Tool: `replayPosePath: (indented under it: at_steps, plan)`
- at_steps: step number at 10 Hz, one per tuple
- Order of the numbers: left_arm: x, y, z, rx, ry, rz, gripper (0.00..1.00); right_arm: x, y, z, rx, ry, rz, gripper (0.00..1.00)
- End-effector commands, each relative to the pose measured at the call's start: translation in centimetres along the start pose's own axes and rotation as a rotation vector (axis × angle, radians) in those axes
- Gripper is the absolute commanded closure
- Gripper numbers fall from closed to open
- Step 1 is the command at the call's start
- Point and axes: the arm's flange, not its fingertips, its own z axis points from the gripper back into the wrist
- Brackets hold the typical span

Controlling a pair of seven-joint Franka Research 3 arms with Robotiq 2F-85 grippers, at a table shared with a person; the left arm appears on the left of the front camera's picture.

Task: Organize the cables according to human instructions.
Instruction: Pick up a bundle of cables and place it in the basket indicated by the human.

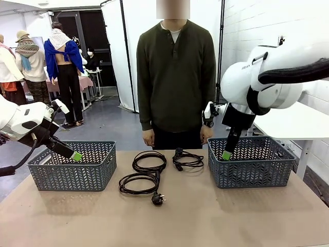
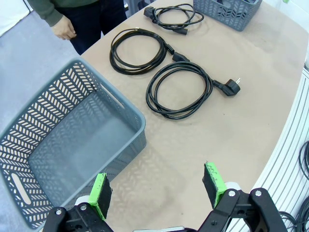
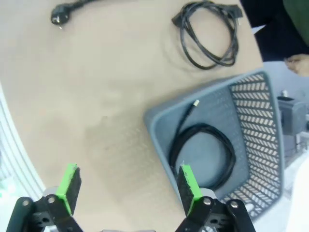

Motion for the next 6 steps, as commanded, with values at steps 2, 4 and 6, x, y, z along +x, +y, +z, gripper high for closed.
replayPosePath:
  at_steps: [2, 4, 6]
  plan:
    - [-0.1, 0.1, 0.0, -0.006, -0.003, 0.017, 0.00, -0.5, 2.8, -1.8, 0.017, -0.070, 0.024, 0.00]
    - [-0.1, 0.1, 0.0, -0.006, -0.003, 0.017, 0.00, -0.2, 3.6, -2.3, 0.033, -0.060, 0.042, 0.00]
    - [-0.1, 0.1, 0.0, -0.006, -0.003, 0.017, 0.00, 0.2, 3.0, -1.6, 0.026, -0.028, 0.019, 0.00]
